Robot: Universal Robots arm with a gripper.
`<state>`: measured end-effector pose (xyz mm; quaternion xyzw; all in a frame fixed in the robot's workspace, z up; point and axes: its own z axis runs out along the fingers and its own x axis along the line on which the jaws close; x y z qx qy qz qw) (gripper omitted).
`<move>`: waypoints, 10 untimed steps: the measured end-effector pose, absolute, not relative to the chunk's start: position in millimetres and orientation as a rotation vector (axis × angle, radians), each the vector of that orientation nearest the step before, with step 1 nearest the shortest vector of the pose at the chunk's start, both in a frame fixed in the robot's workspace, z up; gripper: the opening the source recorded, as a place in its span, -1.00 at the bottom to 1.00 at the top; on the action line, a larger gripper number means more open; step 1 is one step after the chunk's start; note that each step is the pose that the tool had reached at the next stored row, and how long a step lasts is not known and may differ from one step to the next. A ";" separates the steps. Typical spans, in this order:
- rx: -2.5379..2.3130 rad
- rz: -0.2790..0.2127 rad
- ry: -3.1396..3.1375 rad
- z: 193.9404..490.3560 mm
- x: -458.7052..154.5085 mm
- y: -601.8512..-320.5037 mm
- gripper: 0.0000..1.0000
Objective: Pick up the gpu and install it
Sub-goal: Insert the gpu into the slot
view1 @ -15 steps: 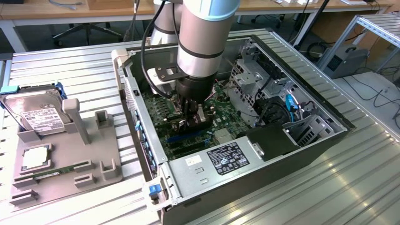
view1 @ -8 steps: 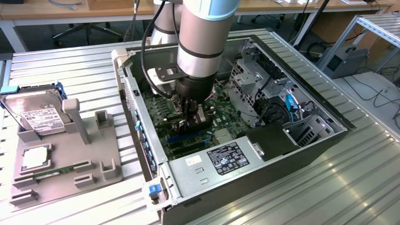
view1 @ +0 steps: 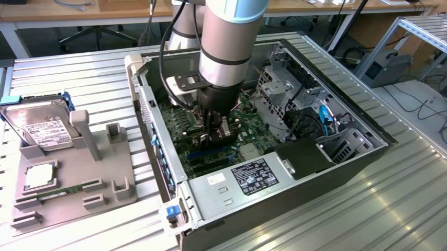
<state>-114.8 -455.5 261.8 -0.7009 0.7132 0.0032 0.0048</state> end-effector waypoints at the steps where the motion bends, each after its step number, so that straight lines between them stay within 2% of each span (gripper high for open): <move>1: -2.196 0.008 2.235 261.8 -114.7 -455.5 -0.47; 4: -2.201 -0.002 2.239 261.9 -114.6 -454.9 -0.47; 10: -2.226 -0.060 2.264 261.8 -114.5 -452.9 -0.47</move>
